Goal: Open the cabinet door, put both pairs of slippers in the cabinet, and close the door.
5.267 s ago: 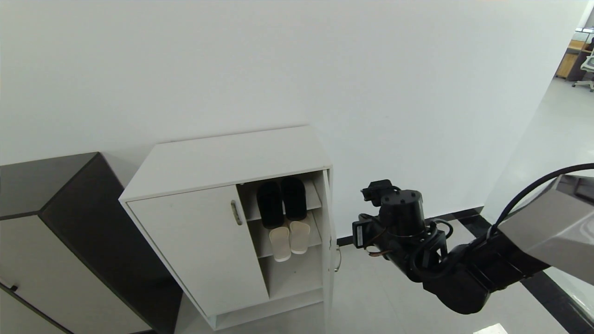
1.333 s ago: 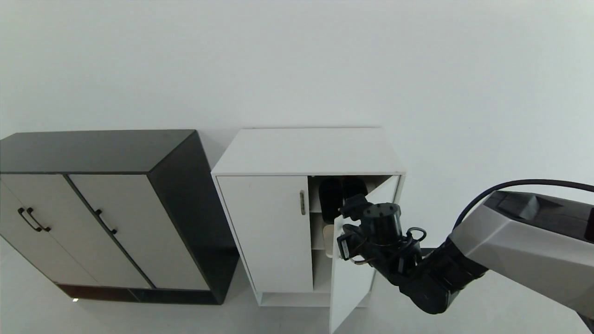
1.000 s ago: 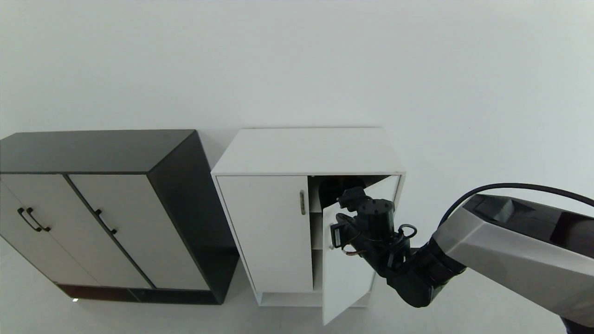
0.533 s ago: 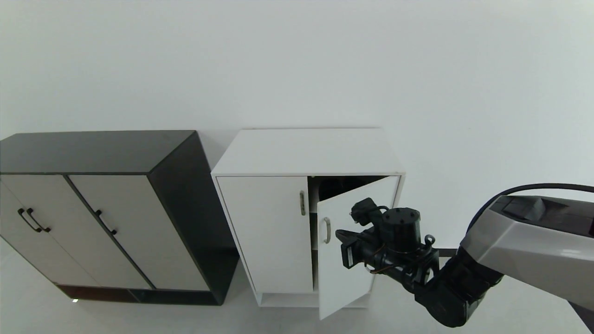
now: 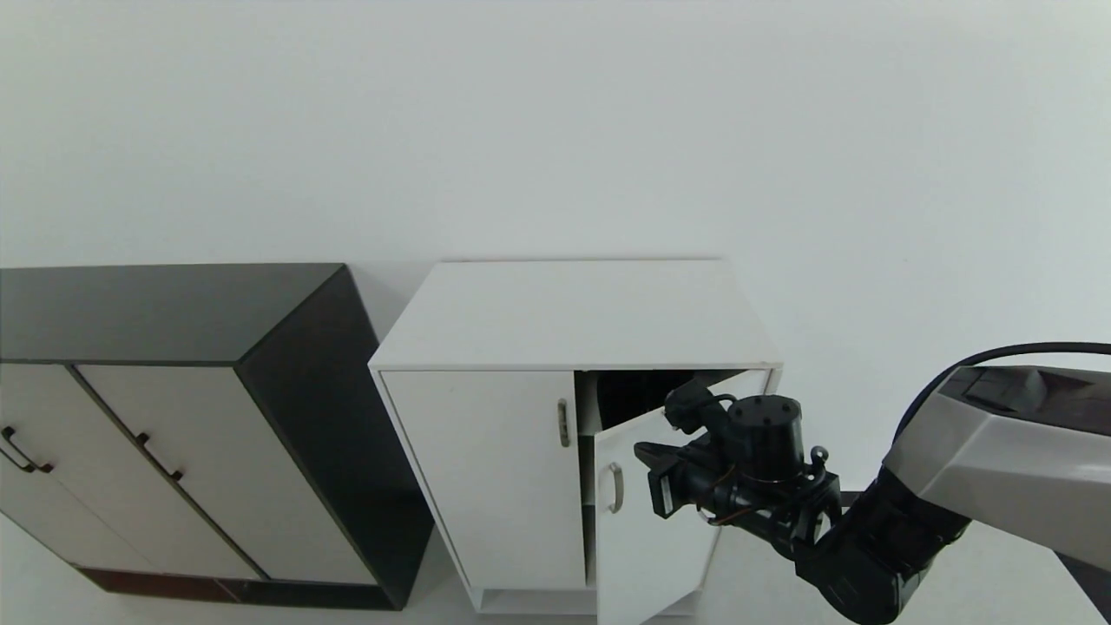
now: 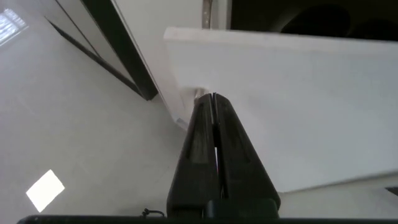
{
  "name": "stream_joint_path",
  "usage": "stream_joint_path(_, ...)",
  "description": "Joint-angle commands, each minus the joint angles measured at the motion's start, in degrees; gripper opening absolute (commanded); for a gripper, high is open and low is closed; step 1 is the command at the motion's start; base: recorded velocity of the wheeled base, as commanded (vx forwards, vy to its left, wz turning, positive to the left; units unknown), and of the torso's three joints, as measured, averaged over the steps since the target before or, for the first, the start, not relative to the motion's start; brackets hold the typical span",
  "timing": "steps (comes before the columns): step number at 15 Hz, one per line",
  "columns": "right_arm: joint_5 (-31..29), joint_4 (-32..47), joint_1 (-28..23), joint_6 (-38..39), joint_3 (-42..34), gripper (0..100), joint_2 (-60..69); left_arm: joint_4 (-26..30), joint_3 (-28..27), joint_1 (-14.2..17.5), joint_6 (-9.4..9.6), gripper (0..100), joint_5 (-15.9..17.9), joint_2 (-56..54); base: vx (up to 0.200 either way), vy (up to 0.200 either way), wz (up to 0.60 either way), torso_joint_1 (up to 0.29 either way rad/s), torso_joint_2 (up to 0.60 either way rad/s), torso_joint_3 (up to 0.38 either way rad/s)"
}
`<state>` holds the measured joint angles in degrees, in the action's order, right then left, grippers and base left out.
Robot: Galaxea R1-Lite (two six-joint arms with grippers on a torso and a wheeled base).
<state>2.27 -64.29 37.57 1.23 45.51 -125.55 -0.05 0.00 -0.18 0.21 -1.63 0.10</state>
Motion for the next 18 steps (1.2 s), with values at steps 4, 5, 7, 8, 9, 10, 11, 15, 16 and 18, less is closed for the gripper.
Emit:
stream_joint_path(4,1.1,-0.2,0.0,-0.2,-1.2,0,1.0,-0.1,0.0,0.0,-0.03,0,0.1,0.1,0.000,0.000,0.00,0.000,0.00,0.000)
stream_joint_path(5,1.1,-0.2,0.0,-0.2,-1.0,0,0.9,0.0,0.0,0.0,-0.03,0,0.1,0.0,0.000,0.000,0.00,0.000,0.00,0.000)
stream_joint_path(7,1.1,-0.3,0.0,-0.2,-0.6,0,0.5,-0.1,0.0,0.0,-0.03,0,0.1,0.1,0.000,0.000,0.00,0.000,0.00,0.000)
stream_joint_path(8,1.1,-0.3,-0.2,-0.1,-0.2,0,0.2,0.0,0.0,0.0,-0.03,0,0.1,0.1,0.000,0.000,0.00,0.000,0.00,0.000)
stream_joint_path(9,1.1,-0.4,-0.6,-0.1,0.5,0,-0.4,0.0,0.0,0.0,-0.03,0,0.1,0.1,0.000,0.000,0.00,0.000,0.00,0.000)
stream_joint_path(10,1.1,-0.3,-1.1,0.0,0.9,0,-0.7,-0.1,0.0,0.0,-0.03,0,0.1,0.1,0.000,0.000,0.00,0.000,0.00,0.000)
stream_joint_path(11,1.1,-0.4,-1.6,0.0,1.3,0,-1.3,0.0,0.0,0.0,-0.03,0,0.1,0.0,0.000,0.000,0.00,0.000,0.00,0.000)
stream_joint_path(15,1.1,-0.5,-3.6,0.6,3.8,0,-3.2,0.0,0.0,0.0,-0.03,0,0.1,0.1,0.000,0.000,0.00,0.000,0.00,0.000)
stream_joint_path(16,1.0,-0.6,-4.0,0.6,4.3,0,-3.6,0.0,0.0,0.0,-0.03,0,0.1,0.1,0.000,0.000,0.00,0.000,0.00,0.000)
stream_joint_path(18,0.9,-0.6,-4.5,0.6,5.2,0,-4.5,0.0,0.0,0.0,-0.03,0,0.1,0.0,0.000,0.000,0.00,0.000,0.00,0.000)
